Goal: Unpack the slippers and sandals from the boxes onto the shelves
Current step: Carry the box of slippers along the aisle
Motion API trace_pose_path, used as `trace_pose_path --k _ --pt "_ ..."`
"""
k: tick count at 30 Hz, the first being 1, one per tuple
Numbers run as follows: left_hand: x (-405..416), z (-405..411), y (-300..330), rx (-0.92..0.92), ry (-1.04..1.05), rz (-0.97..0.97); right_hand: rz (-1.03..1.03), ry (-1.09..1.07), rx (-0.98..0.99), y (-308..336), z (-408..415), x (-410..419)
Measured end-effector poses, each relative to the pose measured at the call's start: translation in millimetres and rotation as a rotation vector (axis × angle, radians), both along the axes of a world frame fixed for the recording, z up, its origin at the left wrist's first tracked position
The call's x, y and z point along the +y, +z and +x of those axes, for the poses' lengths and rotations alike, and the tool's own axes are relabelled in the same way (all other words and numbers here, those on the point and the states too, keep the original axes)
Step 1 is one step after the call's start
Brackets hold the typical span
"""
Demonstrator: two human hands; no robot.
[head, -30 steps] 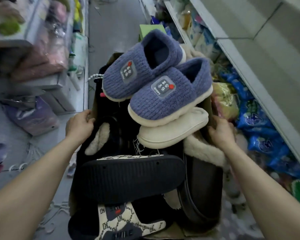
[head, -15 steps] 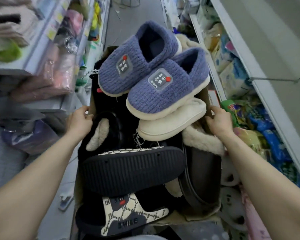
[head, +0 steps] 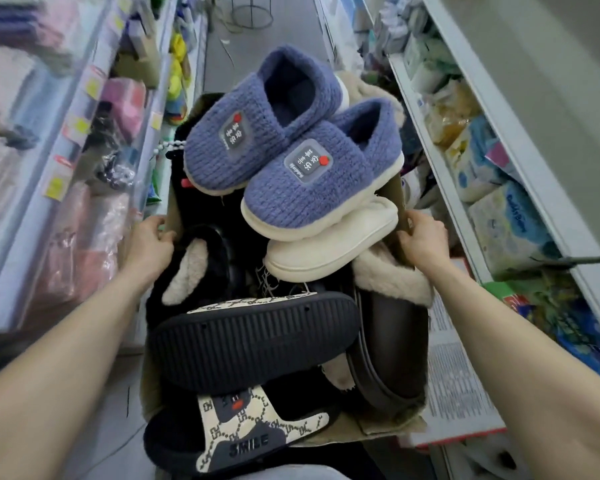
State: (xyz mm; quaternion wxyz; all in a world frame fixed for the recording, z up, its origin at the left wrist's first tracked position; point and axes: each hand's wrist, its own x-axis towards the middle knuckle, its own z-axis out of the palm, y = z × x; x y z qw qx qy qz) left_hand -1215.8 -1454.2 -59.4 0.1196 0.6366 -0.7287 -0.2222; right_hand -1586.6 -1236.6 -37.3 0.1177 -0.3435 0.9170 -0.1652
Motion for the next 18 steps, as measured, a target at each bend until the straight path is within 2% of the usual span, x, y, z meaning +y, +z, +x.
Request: trace_pose_path --k 4,9,18 --pt "-73.1 -59.2 -1.0 0.059 0.036 0.034 0.002 -0.001 -0.039 -10.8 -63.2 -85.0" --pt "-167.0 -123.0 -14.1 0.012 0.053 0.043 0.083 0.001 -0.012 -17.5 -144.7 -187.0" --pt "-337.0 -242.7 -44.0 0.025 0.007 0.07 0.102 -0.057 -0.02 -49.4 -261.4 -342.4"
